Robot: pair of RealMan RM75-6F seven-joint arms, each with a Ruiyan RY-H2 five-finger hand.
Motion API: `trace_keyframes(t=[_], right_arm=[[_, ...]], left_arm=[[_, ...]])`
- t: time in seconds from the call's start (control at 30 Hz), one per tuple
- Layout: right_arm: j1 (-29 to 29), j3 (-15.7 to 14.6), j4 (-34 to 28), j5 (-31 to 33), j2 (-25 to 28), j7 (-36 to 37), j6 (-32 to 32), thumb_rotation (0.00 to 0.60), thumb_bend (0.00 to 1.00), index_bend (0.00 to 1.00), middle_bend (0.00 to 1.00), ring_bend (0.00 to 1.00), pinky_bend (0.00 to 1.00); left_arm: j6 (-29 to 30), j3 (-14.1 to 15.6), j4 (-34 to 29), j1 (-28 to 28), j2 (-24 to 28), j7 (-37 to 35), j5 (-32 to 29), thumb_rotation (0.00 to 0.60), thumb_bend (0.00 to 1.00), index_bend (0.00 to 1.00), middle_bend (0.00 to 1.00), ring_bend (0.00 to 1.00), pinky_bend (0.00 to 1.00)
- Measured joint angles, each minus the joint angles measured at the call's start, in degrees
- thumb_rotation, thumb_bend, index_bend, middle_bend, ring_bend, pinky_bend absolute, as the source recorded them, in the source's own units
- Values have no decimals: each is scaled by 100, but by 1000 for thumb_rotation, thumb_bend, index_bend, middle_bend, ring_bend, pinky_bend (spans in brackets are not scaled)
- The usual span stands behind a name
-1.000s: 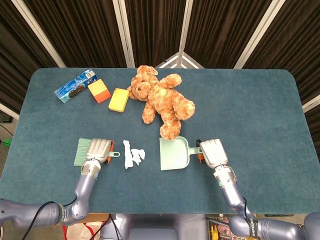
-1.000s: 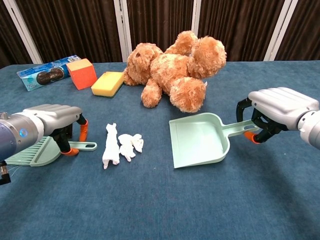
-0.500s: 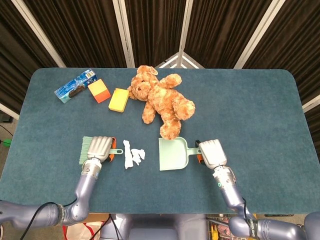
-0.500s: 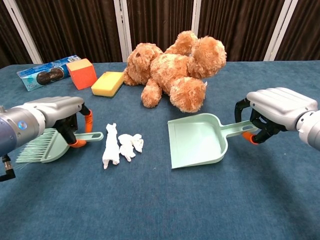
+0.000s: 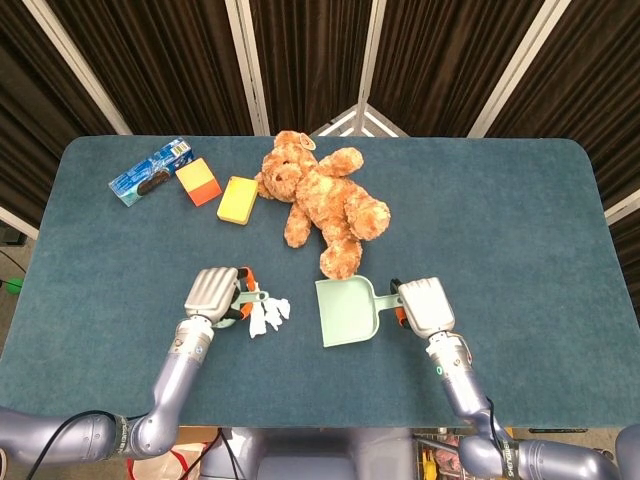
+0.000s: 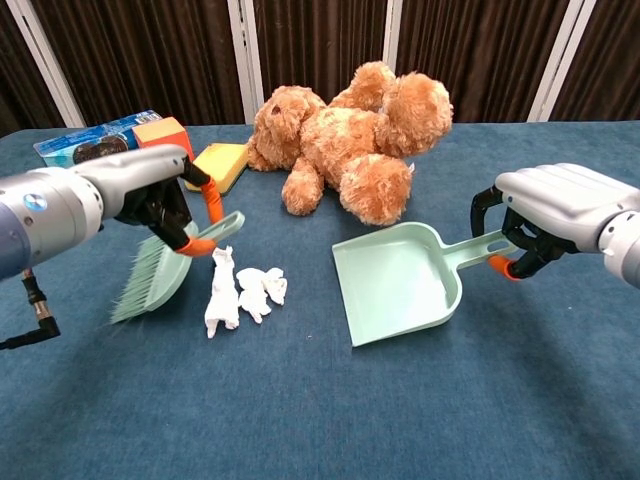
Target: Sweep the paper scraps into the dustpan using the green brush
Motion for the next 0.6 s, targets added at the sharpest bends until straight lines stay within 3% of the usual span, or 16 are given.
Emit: trace_keyframes(t=[0.27,0.6], right_arm=[[19,-2,-191,74,21,-229,79,600,507,650,899,897,921],[19,-40,-154,180,-99,-401,169,600,508,650,899,897,922]], left_arm=[[100,-206,-584,52,124,-408,35,600,671,844,1000,1000,1000],[264,-244,-651,61,-295,-800,110,600,670,844,1000,1000,1000]])
